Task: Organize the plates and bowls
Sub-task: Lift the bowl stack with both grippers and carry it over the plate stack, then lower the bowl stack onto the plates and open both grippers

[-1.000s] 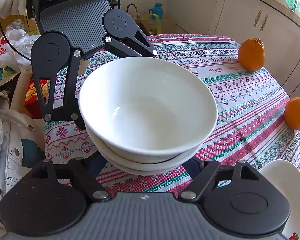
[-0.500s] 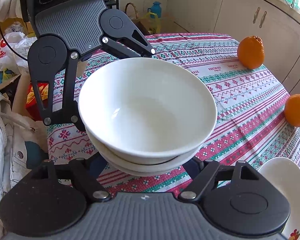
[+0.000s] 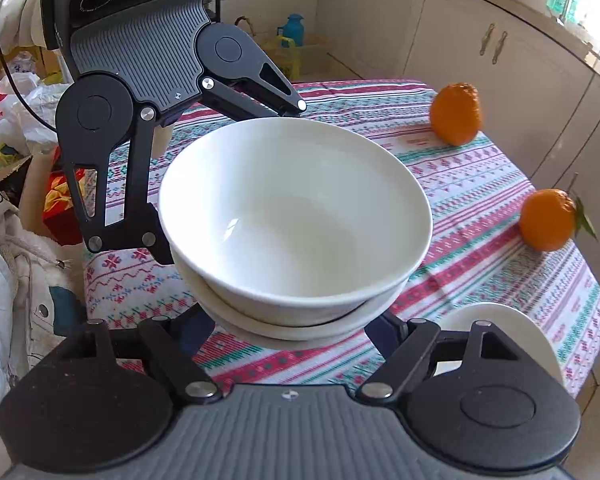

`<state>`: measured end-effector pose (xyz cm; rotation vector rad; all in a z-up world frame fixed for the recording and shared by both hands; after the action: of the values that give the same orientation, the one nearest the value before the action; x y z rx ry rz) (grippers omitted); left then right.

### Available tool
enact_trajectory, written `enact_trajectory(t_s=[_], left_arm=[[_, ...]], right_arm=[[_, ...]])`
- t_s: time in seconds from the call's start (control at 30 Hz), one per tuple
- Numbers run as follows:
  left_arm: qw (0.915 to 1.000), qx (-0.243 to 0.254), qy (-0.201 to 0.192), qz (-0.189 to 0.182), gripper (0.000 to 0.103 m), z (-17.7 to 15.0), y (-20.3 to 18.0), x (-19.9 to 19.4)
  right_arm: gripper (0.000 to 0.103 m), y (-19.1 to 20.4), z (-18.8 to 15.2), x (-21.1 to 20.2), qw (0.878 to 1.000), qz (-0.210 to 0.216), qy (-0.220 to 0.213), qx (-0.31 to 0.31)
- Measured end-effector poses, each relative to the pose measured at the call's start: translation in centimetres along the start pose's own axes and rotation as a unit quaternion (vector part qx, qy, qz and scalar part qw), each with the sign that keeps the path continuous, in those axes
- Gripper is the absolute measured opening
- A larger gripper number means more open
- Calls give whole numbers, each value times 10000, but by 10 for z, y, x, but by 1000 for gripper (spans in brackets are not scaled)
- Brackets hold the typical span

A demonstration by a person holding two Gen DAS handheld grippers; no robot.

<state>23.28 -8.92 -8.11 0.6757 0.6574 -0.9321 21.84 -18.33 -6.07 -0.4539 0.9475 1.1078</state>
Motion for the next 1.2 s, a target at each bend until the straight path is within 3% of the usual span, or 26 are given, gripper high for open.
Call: enact_trajectory(t_s=[0.53, 1.2], left_arm=[[9979, 502, -376, -169, 79, 90, 1, 54], [9974, 577, -222, -358, 79, 108, -6, 109]], right_arm=[[85, -63, -46, -65, 9964, -756, -127, 359], [85, -108, -91, -62, 9925, -838, -85, 882]])
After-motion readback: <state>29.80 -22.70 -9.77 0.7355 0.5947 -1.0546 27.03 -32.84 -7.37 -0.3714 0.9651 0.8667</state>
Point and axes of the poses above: each gripper's, at about its wrist camera, not at the fingertips, and x roughly the way its jaws point, y to its left, z to its top, the point moved 6 cm from there along x, roughly the way its jaws point, and after that the axes turned 14 degrees about z, right-handed, at the moved point
